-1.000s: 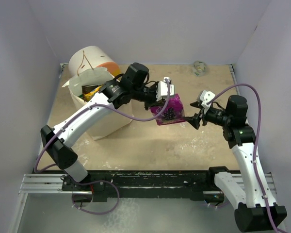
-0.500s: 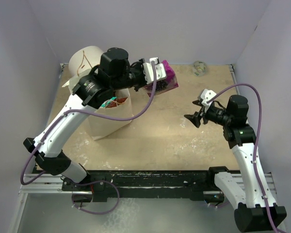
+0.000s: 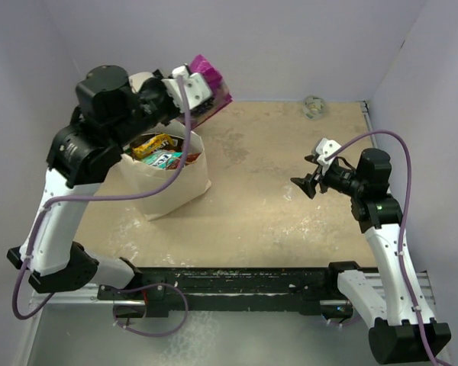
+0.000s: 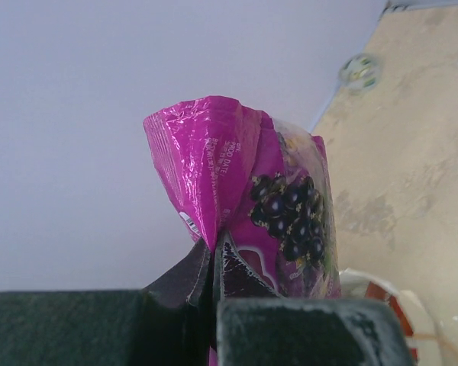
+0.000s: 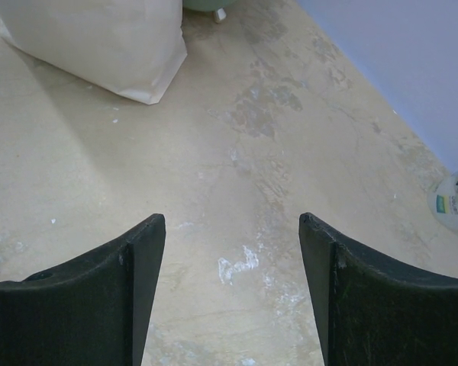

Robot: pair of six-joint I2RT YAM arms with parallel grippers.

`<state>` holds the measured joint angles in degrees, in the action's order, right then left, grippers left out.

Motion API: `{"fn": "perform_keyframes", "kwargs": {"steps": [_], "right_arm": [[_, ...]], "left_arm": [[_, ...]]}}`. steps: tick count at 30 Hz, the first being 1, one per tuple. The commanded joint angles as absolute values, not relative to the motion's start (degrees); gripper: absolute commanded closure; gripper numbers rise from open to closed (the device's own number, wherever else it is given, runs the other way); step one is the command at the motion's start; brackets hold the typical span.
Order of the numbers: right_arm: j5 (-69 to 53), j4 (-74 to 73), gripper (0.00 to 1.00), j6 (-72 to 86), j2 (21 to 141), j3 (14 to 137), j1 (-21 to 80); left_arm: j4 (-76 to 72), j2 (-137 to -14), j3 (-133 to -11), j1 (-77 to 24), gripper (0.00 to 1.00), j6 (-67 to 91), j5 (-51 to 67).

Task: Place the snacks into the paper bag
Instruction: Place the snack in the paper bag.

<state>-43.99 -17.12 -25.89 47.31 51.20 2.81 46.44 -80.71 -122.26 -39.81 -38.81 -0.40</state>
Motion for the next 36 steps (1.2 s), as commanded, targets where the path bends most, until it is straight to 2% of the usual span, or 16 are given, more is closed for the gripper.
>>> {"fn": "perform_keyframes", "kwargs": {"steps": [1,10,17,36], "right_arm": [[-43.2,-14.6,0.27,-25.6,47.7,51.8,2.4],[-43.6,-14.3,0.26,-25.5,48.1,51.4,2.3],[-43.5,-14.1,0.25,-25.5,48.0,51.2,2.3],[-43.5,-13.8,0.23,-25.5,47.7,50.8,2.1]], "left_arm": [[45.2,-75.6,-126.2,-35.6,1.00,-43.1,-2.4],[47.9,-68.5,-116.4,-32.4,1.00,-53.1,-10.7],[45.3,-68.3,-108.6,-32.3,1.00,-58.6,-14.4],[47.4,-71.8,-100.4,-31.7,1.00,-67.0,-14.3]]}}
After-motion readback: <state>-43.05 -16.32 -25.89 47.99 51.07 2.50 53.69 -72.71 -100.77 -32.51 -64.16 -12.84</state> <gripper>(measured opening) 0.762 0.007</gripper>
